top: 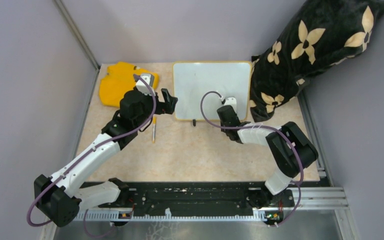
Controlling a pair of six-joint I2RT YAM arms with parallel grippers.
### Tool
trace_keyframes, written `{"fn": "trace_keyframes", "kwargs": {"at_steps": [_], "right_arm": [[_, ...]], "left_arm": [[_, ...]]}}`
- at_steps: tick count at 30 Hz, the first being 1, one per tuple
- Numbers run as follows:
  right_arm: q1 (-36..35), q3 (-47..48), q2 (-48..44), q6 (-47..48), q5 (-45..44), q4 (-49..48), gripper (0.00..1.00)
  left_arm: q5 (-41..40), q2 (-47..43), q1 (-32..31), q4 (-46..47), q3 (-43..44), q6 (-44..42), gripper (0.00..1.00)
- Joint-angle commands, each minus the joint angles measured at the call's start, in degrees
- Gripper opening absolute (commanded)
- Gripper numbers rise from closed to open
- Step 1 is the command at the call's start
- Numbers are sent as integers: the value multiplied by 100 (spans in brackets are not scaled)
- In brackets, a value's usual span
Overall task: Write a sentence on the whiteboard
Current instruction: Move the whiteboard to the center of the board.
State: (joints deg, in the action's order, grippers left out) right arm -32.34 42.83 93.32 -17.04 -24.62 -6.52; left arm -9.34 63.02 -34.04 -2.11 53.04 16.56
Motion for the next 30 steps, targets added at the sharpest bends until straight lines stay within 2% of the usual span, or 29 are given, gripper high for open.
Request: {"fn": "trace_keyframes", "kwargs": {"at_steps": [1, 15, 30], "right_arm": [[-310, -206, -488, -97, -134, -89, 0], [-483, -1108, -1432, -502, -54, 131, 0], [-491, -1376, -1557, -657, -59, 102, 0]], "left_arm": [[69, 34, -34, 167, -82, 40, 99], [73, 28, -39, 172, -89, 41, 99], [47, -12, -36, 174, -118, 23, 99]]}}
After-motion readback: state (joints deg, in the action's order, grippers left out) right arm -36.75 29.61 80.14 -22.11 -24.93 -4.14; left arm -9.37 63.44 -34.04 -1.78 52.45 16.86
